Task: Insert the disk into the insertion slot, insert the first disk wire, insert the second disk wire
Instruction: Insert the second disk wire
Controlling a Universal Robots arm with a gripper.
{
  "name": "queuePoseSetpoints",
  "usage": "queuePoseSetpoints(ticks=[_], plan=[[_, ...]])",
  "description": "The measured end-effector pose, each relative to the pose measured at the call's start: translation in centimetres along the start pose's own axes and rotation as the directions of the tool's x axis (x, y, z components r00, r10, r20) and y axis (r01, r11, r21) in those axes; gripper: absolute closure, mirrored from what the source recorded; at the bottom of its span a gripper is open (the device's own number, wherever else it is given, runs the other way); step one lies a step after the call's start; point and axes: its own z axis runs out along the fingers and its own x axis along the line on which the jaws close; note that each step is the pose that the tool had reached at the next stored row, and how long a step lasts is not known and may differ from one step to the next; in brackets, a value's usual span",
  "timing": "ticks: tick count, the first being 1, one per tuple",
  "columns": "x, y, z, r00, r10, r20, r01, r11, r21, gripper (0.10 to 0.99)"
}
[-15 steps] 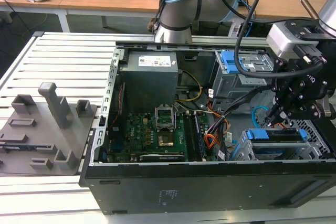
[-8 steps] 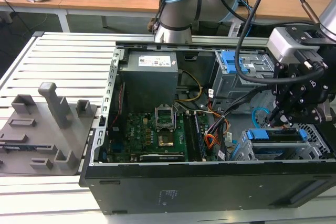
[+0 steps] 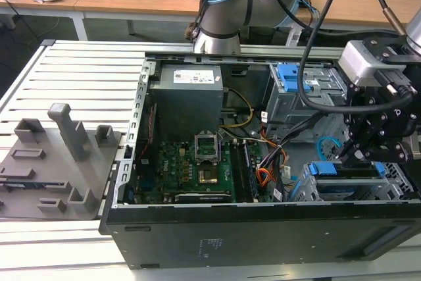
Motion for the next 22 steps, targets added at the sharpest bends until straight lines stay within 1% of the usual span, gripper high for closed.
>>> queuePoseSetpoints(ticks=[2,6,9,15,19,22], plan=[[0.02,-0.24,0.13,1.0000,0.007,0.0002,-0.007,1.0000,0.000,0.922],[0.03,-0.43,0.50,0.9994,0.034,0.0015,-0.034,0.9994,0.001,0.922],[0.04,-0.51,0.66,0.9991,0.042,0.0021,-0.042,0.9991,0.001,0.922],[0.04,-0.60,0.84,0.9988,0.048,0.0029,-0.048,0.9988,0.001,0.922],[0.04,-0.60,0.89,0.9988,0.049,0.0060,-0.049,0.9988,0.001,0.922],[0.06,-0.62,1.04,0.9988,0.049,0.0053,-0.049,0.9988,0.001,0.922]])
